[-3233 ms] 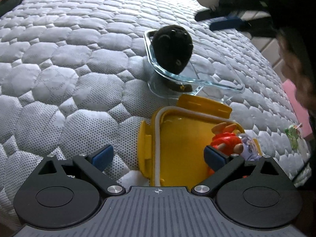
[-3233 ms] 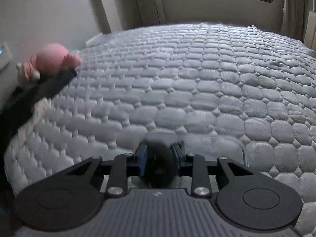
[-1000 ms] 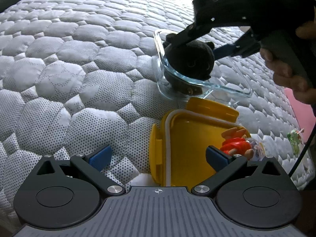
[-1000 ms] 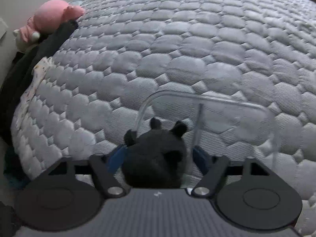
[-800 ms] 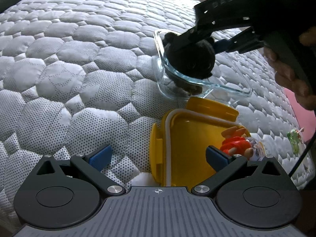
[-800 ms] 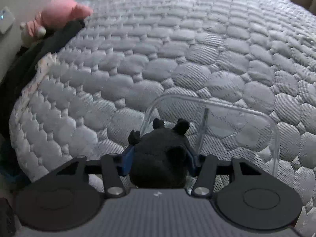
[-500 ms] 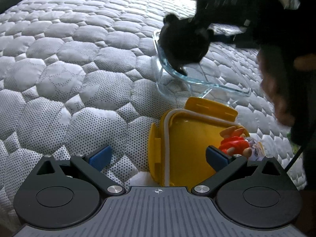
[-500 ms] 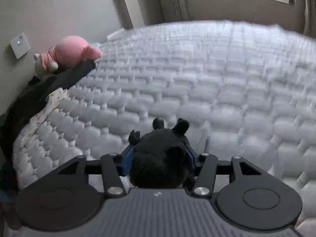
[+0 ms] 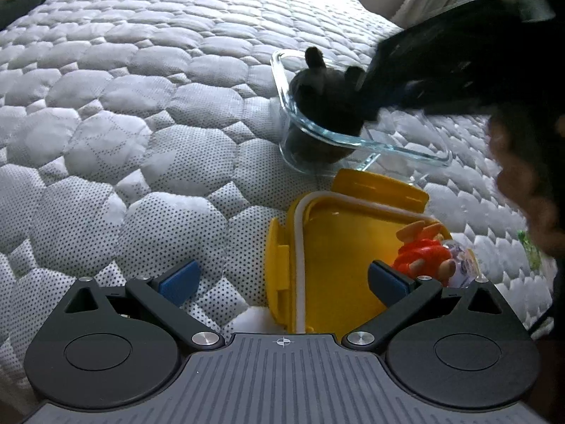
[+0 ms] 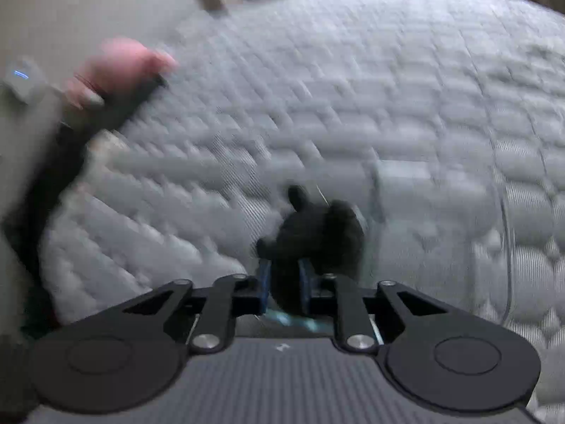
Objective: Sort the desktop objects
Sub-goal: 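Lower the black plush toy into the glass container with the right gripper, then open the right gripper to release the plush toy and withdraw, then grasp the red toy figure in the lunchbox with the left gripper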
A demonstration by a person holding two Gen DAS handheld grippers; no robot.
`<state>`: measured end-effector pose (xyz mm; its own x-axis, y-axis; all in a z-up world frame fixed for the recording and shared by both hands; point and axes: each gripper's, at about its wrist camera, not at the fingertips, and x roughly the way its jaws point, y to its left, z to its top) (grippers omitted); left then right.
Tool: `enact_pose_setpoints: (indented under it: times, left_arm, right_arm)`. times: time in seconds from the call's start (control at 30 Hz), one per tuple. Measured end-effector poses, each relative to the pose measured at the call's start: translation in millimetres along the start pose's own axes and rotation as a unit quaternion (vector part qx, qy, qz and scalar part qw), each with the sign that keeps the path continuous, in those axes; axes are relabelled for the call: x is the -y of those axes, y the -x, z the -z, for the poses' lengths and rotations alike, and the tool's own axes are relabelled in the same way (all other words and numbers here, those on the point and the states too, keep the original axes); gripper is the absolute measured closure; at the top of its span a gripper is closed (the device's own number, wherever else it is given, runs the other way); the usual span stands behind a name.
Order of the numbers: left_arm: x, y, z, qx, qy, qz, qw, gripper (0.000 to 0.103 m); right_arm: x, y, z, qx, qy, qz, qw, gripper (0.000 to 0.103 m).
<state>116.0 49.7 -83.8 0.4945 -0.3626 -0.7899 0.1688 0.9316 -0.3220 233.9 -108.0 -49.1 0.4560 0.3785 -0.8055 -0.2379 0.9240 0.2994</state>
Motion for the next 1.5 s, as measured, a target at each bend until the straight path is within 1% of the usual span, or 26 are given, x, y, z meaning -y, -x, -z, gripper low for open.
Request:
enact_pose_setpoints:
  times: [0.03,0.1,0.27,0.33,0.37,0.4,0.47,0.53,0.57,0.6,0.67,0.77,0.83,0.87,0.97,1.03,1.13,1.17,1.2,1.23,1.27,1.33,1.4,1.43,1.47,1.5]
  left_arm:
    - [-0.7,0.2,0.1,0.000,0.002,0.001,1.0000,0.000]
    - [-1.8,0.9,0.4,0.000,0.004,0.002,1.0000,0.000]
    - [-0.6,1.8,1.2,0.000,0.007,-0.001,1.0000,0.000]
    - [0.4,3.7,2.2,-0.001,0.006,-0.002,1.0000,0.000]
    - [0.8,4.9,2.8,-0.002,0.006,-0.002,1.0000,0.000]
    - [0.8,5.8,2.9,-0.003,0.007,-0.002,1.0000,0.000]
    - [0.4,7.3,2.5,-0.007,0.010,-0.004,0.9999,0.000]
    - [0.0,9.1,-0.4,-0.008,0.019,-0.001,0.9998,0.000]
    - [0.1,10.3,-2.3,-0.007,0.024,0.003,0.9997,0.000]
    - [1.2,11.8,-4.8,-0.008,0.031,0.011,0.9994,0.000]
    - [7.6,13.4,-8.4,-0.012,0.037,0.033,0.9987,0.000]
    - [29.7,12.4,-11.3,-0.020,0.019,0.037,0.9989,0.000]
    - [49.7,9.2,-11.2,-0.019,-0.010,0.010,0.9997,0.000]
    - [58.1,7.1,-10.9,-0.025,-0.018,0.006,0.9995,0.000]
    - [84.3,6.7,-7.8,-0.031,-0.045,0.000,0.9985,0.000]
    - [103.0,6.8,-4.6,-0.026,-0.079,-0.016,0.9965,0.000]
    - [121.5,3.6,-0.8,-0.030,-0.105,-0.026,0.9936,0.001]
    - [126.3,2.2,0.0,-0.033,-0.110,-0.026,0.9931,0.003]
    - [129.8,0.3,1.1,-0.038,-0.113,-0.029,0.9924,0.009]
    - [132.6,-2.0,2.4,-0.043,-0.116,-0.033,0.9917,0.020]
    - [135.3,-4.3,3.7,-0.048,-0.119,-0.037,0.9910,0.036]
    - [137.0,-4.7,4.8,-0.046,-0.117,-0.040,0.9912,0.036]
    - [136.3,-4.4,4.4,-0.045,-0.113,-0.045,0.9916,0.038]
    - [135.6,-3.9,4.2,-0.043,-0.111,-0.051,0.9916,0.042]
    - [134.9,-3.4,4.0,-0.041,-0.110,-0.057,0.9915,0.048]
    - [134.0,-3.2,3.4,-0.040,-0.109,-0.063,0.9912,0.048]
  right_arm:
    - [-2.7,-8.1,1.1,-0.012,0.000,0.009,1.000,0.096]
    - [-4.8,-11.4,-1.5,0.006,0.010,0.019,1.000,0.096]
    - [-0.2,-15.9,-8.1,0.018,0.020,0.016,1.000,0.096]
    - [-0.4,-10.3,-3.6,0.028,0.037,0.011,0.999,0.094]
    - [2.7,-1.5,-2.3,0.034,0.031,0.004,0.999,0.086]
    - [5.9,7.3,-1.0,0.040,0.025,-0.004,0.999,0.068]
    - [16.9,31.8,3.3,0.068,-0.002,-0.021,0.997,0.046]
    - [30.9,61.6,12.4,0.103,-0.017,-0.035,0.994,0.043]
    - [38.1,76.4,17.5,0.119,-0.024,-0.041,0.992,0.038]
    - [46.0,89.8,24.9,0.129,-0.026,-0.044,0.990,0.031]
    - [60.8,108.6,41.6,0.143,-0.033,-0.040,0.988,0.025]
    - [84.3,126.4,75.5,0.167,-0.044,-0.007,0.985,0.025]
    - [98.4,134.8,97.3,0.187,-0.054,0.014,0.981,0.025]
    - [105.6,138.0,108.3,0.198,-0.065,0.017,0.978,0.025]
    - [125.0,142.4,135.7,0.224,-0.101,0.005,0.969,0.025]
    - [135.1,142.9,152.1,0.238,-0.125,-0.008,0.963,0.025]
    - [143.7,140.3,167.8,0.241,-0.136,-0.035,0.960,0.025]
    - [145.4,139.2,170.5,0.239,-0.138,-0.039,0.960,0.025]
    - [147.1,138.1,173.3,0.238,-0.140,-0.043,0.960,0.025]
    - [148.9,136.9,175.8,0.237,-0.142,-0.048,0.960,0.025]
    - [151.0,135.4,177.6,0.237,-0.145,-0.051,0.959,0.025]
    - [155.9,132.0,181.3,0.234,-0.150,-0.061,0.959,0.023]
    - [161.2,128.9,184.5,0.230,-0.156,-0.076,0.958,0.023]
    - [163.6,126.8,185.6,0.227,-0.161,-0.085,0.957,0.022]
    - [165.1,125.1,187.5,0.225,-0.166,-0.091,0.956,0.021]
    - [166.7,123.3,189.1,0.222,-0.172,-0.096,0.955,0.021]
